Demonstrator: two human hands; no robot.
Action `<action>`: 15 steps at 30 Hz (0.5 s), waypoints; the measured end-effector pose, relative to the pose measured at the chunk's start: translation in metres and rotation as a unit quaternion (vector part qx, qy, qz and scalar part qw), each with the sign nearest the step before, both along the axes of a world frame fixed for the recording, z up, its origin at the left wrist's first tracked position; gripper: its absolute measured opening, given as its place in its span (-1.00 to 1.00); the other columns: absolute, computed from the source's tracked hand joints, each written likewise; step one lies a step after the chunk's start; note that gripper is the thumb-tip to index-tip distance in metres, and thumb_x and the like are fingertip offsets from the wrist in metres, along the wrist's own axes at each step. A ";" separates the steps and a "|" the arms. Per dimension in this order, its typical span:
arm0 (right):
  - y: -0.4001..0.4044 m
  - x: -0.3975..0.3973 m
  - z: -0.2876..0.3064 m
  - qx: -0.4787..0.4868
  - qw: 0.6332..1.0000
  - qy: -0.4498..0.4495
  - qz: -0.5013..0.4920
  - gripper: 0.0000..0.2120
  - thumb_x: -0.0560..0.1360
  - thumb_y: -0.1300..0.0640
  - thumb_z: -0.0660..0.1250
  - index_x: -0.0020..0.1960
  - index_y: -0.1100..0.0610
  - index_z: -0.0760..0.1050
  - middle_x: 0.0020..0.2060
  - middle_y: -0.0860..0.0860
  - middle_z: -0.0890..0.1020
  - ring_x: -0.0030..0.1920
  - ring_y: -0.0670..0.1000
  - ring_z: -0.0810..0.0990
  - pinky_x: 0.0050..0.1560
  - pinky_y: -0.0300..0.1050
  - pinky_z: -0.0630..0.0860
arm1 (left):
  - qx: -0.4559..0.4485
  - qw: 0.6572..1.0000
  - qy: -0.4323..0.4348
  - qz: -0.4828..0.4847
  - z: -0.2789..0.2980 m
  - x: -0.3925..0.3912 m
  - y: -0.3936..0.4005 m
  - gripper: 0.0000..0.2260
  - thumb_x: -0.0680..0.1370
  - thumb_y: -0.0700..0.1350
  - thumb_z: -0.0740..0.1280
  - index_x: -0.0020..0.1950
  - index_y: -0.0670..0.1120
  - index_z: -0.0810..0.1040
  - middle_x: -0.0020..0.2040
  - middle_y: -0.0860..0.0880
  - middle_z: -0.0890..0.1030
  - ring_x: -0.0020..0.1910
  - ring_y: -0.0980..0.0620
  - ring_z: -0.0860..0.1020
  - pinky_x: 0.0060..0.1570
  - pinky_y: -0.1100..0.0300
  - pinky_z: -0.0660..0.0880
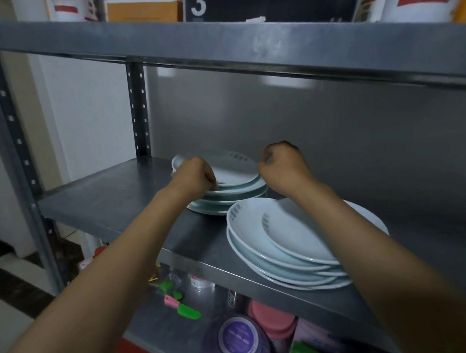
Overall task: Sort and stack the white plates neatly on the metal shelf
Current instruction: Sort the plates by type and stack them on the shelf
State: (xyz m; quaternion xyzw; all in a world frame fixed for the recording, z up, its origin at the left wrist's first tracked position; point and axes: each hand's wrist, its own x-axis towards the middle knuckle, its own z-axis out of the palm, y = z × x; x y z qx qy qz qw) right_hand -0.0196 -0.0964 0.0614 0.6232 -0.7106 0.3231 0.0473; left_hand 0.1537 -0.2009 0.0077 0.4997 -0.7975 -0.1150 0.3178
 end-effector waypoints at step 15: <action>0.060 -0.048 -0.004 -0.035 0.999 0.028 0.003 -0.76 0.45 0.17 0.28 0.07 0.25 0.51 0.04 0.15 0.57 0.05 0.18 0.53 0.06 0.05 0.53 | -0.076 0.990 -0.112 0.034 0.035 -0.045 0.076 -0.68 0.58 -0.23 0.10 0.29 -0.13 0.48 0.32 -0.16 0.49 0.32 -0.19 0.40 0.31 -0.16 0.23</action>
